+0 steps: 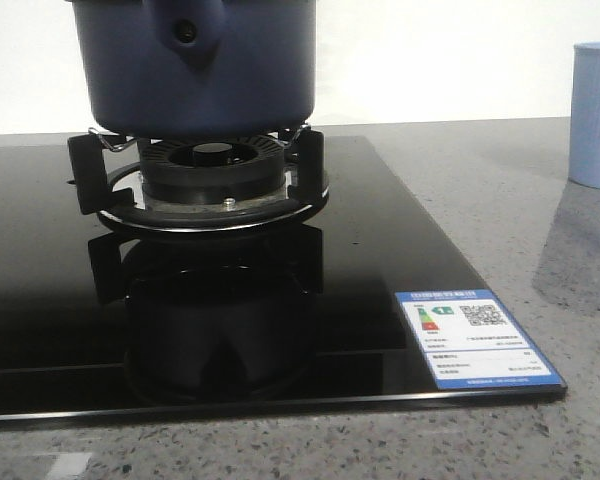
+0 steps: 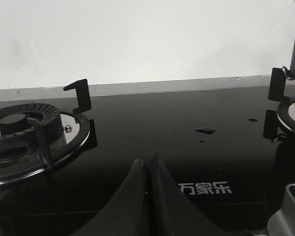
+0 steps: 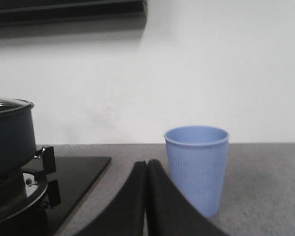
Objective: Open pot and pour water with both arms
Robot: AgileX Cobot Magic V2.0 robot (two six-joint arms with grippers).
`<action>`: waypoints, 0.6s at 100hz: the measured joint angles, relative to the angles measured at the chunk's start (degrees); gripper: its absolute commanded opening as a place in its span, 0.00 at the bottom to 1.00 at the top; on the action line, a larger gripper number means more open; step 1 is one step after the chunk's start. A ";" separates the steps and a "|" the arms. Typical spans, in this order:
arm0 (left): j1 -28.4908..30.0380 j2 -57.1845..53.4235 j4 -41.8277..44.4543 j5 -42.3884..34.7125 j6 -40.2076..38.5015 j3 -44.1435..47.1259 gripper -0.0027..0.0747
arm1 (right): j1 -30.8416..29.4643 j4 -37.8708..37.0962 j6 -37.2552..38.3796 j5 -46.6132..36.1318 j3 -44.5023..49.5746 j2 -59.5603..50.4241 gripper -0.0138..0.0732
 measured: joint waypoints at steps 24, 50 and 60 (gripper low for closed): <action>0.00 0.00 0.00 0.00 0.00 0.00 0.01 | 11.73 22.52 -24.42 18.36 1.62 -3.96 0.10; 0.00 0.00 0.00 0.13 0.00 0.00 0.01 | 10.24 26.35 -28.16 30.23 3.25 -14.88 0.10; 0.00 0.00 0.00 0.13 0.00 0.00 0.01 | 8.33 26.59 -28.29 32.03 3.25 -15.25 0.10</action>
